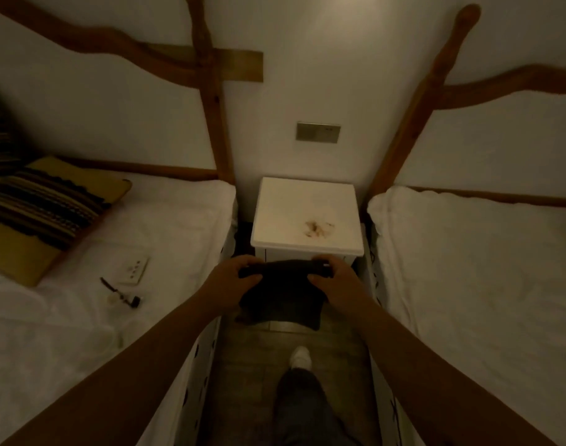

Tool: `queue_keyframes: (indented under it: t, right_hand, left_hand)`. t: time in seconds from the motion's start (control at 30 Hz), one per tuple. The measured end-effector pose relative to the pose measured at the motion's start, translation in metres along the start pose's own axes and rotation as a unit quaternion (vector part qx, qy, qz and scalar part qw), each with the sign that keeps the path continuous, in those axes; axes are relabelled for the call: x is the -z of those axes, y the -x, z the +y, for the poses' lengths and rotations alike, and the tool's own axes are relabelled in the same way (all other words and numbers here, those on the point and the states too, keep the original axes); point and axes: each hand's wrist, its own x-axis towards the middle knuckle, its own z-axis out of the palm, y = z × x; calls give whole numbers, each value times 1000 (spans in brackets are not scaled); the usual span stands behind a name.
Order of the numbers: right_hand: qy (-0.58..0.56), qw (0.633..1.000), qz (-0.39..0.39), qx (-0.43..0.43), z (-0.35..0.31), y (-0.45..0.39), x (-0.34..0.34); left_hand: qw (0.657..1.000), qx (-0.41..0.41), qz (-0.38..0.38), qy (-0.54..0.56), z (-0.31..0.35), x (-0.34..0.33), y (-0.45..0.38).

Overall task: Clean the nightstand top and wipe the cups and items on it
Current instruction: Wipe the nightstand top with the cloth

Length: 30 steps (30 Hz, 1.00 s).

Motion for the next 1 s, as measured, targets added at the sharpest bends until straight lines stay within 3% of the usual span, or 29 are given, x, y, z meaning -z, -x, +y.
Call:
queue_keyframes:
  t: [0.27, 0.47, 0.63, 0.73, 0.87, 1.0]
  right_hand:
    - [-26, 997, -36, -69, 24, -193, 10]
    - [-14, 997, 6, -82, 93, -329, -22]
    - [52, 996, 29, -67, 167, -422, -47]
    - [106, 989, 85, -52, 198, -450, -61]
    - [287, 941, 180, 12, 221, -453, -85]
    - [429, 897, 32, 99, 235, -449, -127]
  left_hand:
    - [995, 97, -8, 25, -42, -9, -182]
    - [994, 94, -21, 43, -133, -34, -327]
    - [994, 81, -4, 72, -217, -73, -421]
    - [996, 62, 13, 60, -250, -97, -455]
    - [999, -22, 29, -29, -276, -113, -463]
    - [977, -34, 30, -209, -302, -118, -457]
